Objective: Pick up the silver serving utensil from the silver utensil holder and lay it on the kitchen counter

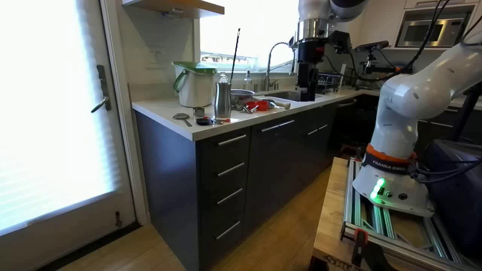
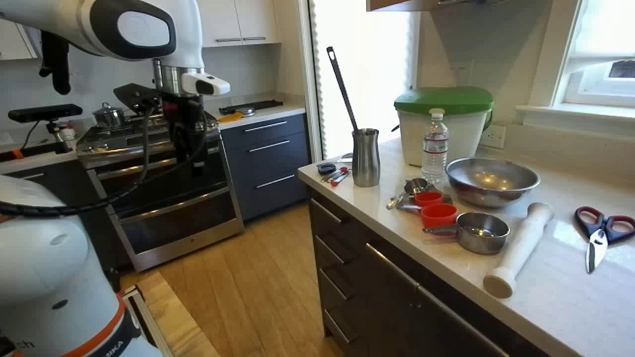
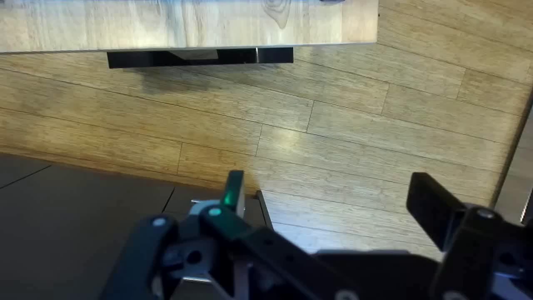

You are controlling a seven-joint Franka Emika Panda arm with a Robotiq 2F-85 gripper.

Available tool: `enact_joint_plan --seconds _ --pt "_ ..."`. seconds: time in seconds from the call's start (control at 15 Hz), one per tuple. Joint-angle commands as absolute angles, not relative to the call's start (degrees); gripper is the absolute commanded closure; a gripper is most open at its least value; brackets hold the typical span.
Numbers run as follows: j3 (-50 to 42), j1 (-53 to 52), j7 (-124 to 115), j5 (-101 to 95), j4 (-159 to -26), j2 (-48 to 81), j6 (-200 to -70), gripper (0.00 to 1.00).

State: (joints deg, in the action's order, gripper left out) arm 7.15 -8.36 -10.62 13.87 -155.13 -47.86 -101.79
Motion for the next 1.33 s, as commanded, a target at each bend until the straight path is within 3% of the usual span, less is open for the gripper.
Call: enact_joint_plan --seconds 0.0,0.87,1.27 --pt "7.7 -7.6 -10.2 14.3 -155.0 -47.9 -101.6 0.0" --pt "7.7 -7.6 -10.2 14.2 -155.0 -47.9 -101.6 0.0" --pt "2.7 1.0 -15.5 14.9 -146.1 -39.0 -102.9 0.0"
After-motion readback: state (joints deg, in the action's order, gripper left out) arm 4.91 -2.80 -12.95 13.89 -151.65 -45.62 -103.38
